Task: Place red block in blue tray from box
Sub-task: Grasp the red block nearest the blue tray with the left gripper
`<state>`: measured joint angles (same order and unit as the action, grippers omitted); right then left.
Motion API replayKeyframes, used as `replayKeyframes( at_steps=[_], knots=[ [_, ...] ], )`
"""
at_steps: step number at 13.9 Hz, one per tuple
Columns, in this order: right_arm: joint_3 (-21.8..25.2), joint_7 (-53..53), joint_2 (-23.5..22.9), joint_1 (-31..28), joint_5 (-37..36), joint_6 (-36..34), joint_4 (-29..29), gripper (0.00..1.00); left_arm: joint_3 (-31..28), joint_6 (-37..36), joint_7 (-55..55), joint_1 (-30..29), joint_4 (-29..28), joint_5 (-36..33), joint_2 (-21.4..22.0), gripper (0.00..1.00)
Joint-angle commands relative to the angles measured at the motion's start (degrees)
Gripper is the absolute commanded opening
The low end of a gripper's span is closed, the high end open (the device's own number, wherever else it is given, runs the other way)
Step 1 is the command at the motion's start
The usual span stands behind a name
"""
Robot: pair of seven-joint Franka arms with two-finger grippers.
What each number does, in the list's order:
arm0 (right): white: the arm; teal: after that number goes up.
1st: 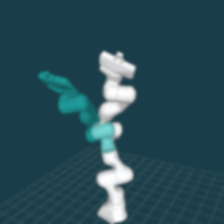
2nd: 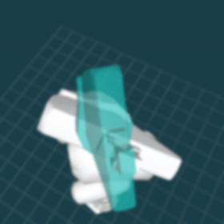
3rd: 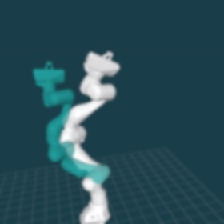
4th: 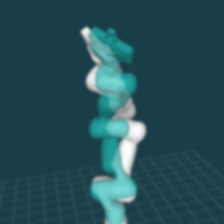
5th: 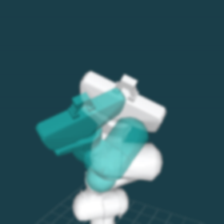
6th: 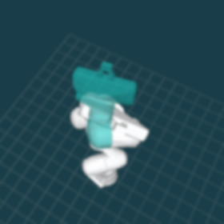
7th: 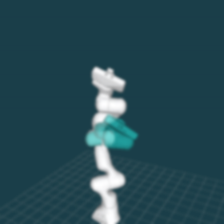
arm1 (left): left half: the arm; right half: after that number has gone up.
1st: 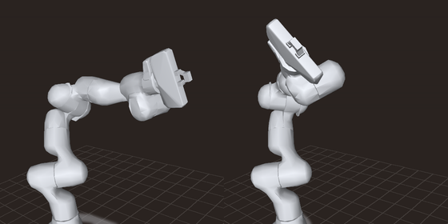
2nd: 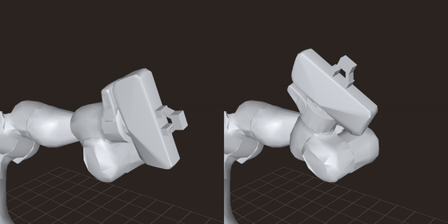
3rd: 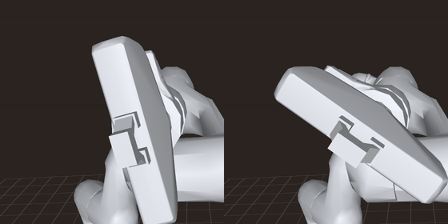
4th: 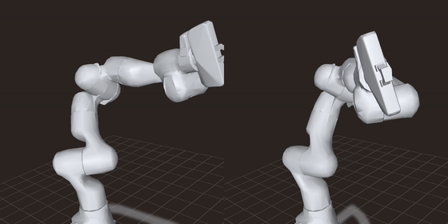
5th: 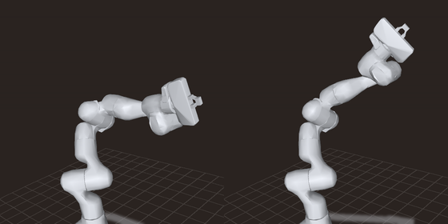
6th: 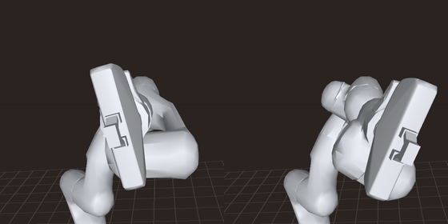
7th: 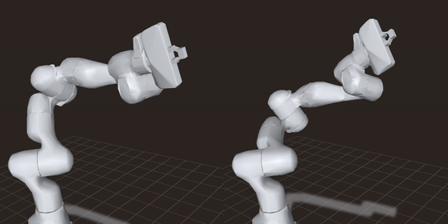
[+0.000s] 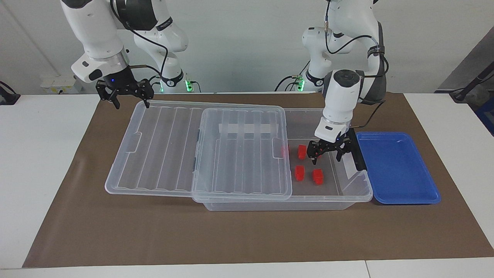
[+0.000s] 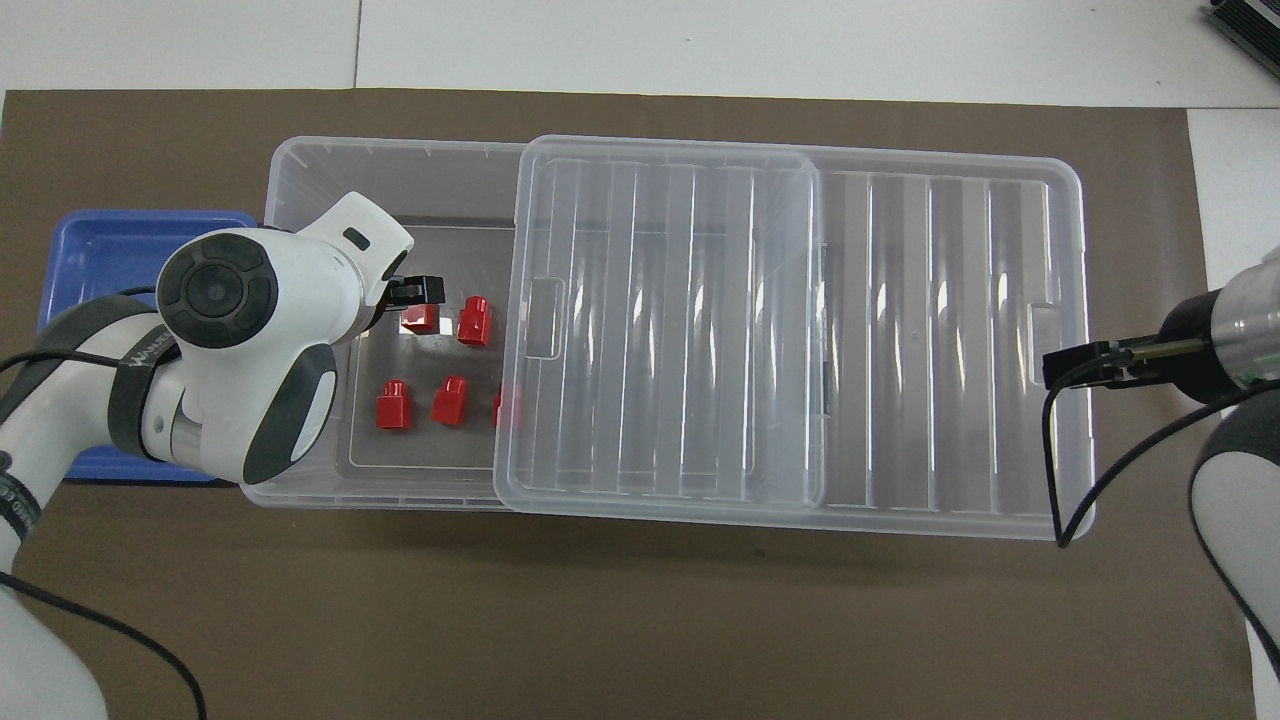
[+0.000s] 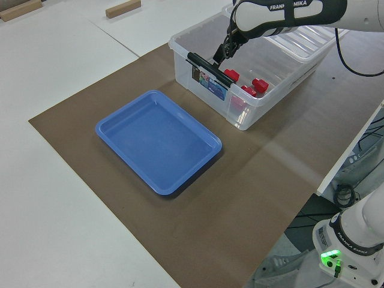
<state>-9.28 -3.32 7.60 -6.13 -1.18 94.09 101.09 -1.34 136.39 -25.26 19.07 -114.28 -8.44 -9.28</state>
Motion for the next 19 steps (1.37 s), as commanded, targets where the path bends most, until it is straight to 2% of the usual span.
replayKeyframes(
  at_steps=[1, 3, 5, 8, 11, 13, 15, 16, 17, 18, 19],
  knots=[
    [-0.3, -3.44, -2.49, -0.38, 0.04, -3.64, -6.41, 1.0, -0.16, 4.3, -1.81, 0.0, -0.42, -0.88, -3.8, 1.0],
    [-0.21, -4.06, -3.82, -0.55, -0.58, -4.35, -8.54, 1.0, -0.16, 5.9, -1.9, -0.09, -0.77, -0.79, -5.48, 1.0],
    [-0.21, -4.06, -3.99, -1.08, -0.05, -4.35, -8.54, 1.0, -0.07, 5.63, -2.16, -0.26, -0.86, -0.79, -5.48, 1.0],
    [-0.21, -5.9, -4.0, -0.99, 0.12, -4.18, -8.54, 1.0, -0.07, 8.17, -2.87, -0.17, -1.38, -0.79, -7.76, 1.0],
    [-0.12, -5.91, -3.82, -0.91, 0.21, -4.18, -8.54, 1.0, -0.16, 10.81, -2.6, -0.61, -3.66, -0.88, -7.86, 1.0],
    [1.36, -6.0, -3.29, 1.45, 0.21, -4.53, -8.54, 1.0, -0.16, 11.79, -2.69, -0.62, -4.02, -0.88, -8.47, 1.0],
    [5.05, -5.91, -3.29, 4.18, 0.21, -4.53, -8.54, 1.0, -0.16, 12.14, -2.69, -0.62, -4.02, -0.88, -8.56, 1.0],
    [6.8, -5.82, -3.38, 5.67, 0.21, -4.7, -8.54, 1.0, -0.16, 12.14, -2.69, -0.62, -4.02, -0.88, -8.65, 0.92],
    [8.82, -5.82, -3.47, 7.17, 0.13, -4.7, -8.63, 1.0, -0.16, 12.14, -2.78, -0.44, -4.02, -0.88, -8.65, 0.79],
    [9.54, -5.82, -3.55, 7.7, 0.13, -4.7, -8.71, 1.0, -0.16, 12.05, -2.78, -0.44, -4.02, -0.79, -8.65, 0.62],
    [9.63, -5.82, -3.56, 7.71, 0.13, -4.7, -8.63, 1.0, -0.16, 11.97, -2.69, -0.44, -4.02, -0.79, -8.65, 0.51]
  ],
)
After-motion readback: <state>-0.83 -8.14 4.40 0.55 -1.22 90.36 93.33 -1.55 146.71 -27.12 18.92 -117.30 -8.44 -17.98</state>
